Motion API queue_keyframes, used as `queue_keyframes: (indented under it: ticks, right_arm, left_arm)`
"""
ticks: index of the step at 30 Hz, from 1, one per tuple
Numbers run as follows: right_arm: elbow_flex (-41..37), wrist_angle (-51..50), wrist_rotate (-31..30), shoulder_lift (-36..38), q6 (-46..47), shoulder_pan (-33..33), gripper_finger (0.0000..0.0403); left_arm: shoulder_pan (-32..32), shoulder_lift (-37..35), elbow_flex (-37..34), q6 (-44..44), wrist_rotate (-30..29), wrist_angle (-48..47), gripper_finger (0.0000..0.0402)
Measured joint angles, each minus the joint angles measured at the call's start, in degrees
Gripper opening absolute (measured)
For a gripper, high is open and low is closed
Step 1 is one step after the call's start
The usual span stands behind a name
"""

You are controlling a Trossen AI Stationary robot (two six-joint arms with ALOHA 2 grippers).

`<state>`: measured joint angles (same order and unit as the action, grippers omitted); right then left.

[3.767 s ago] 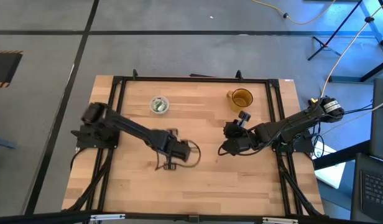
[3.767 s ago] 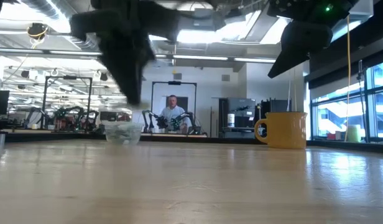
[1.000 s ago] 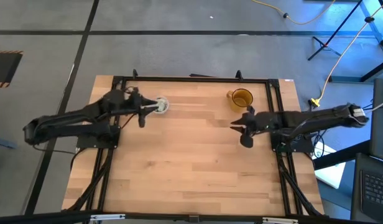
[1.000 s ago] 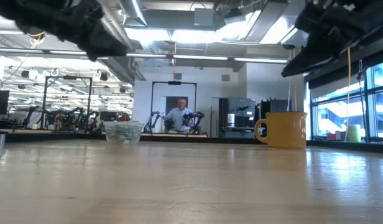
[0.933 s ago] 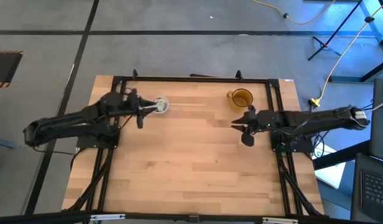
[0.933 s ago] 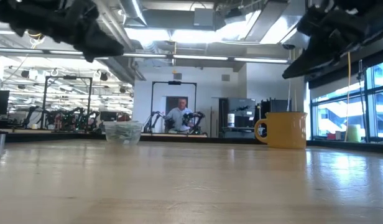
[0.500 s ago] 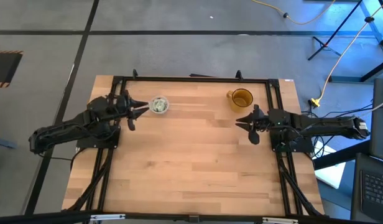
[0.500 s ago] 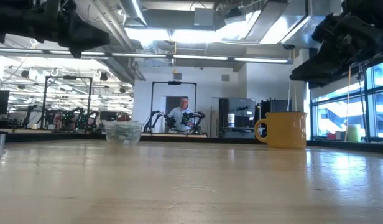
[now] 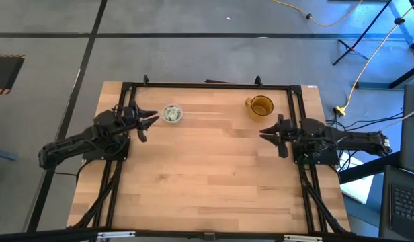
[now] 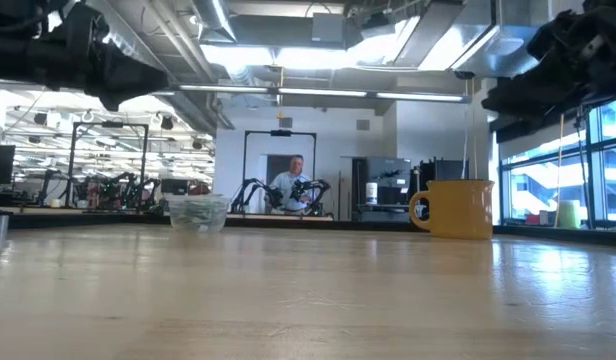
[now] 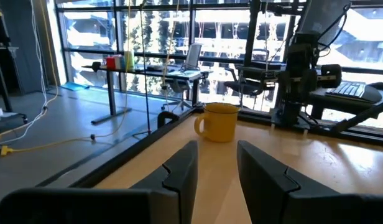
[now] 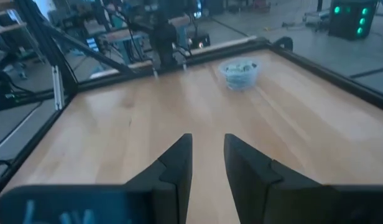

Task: Pick and place Stevia / Truvia into bins
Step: Return to Home Position

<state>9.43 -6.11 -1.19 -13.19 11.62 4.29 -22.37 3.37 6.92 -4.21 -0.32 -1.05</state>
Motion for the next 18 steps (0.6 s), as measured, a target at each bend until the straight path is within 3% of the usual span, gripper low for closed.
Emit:
queue_keyframes:
  ticks: [18]
  right_arm:
    - [-0.39, -4.84, 2.4, 13.19, -1.86, 0.0, 0.0096]
  left_arm:
    - [-0.22, -3.25, -6.47, -1.66, -5.33, 2.55, 0.0106]
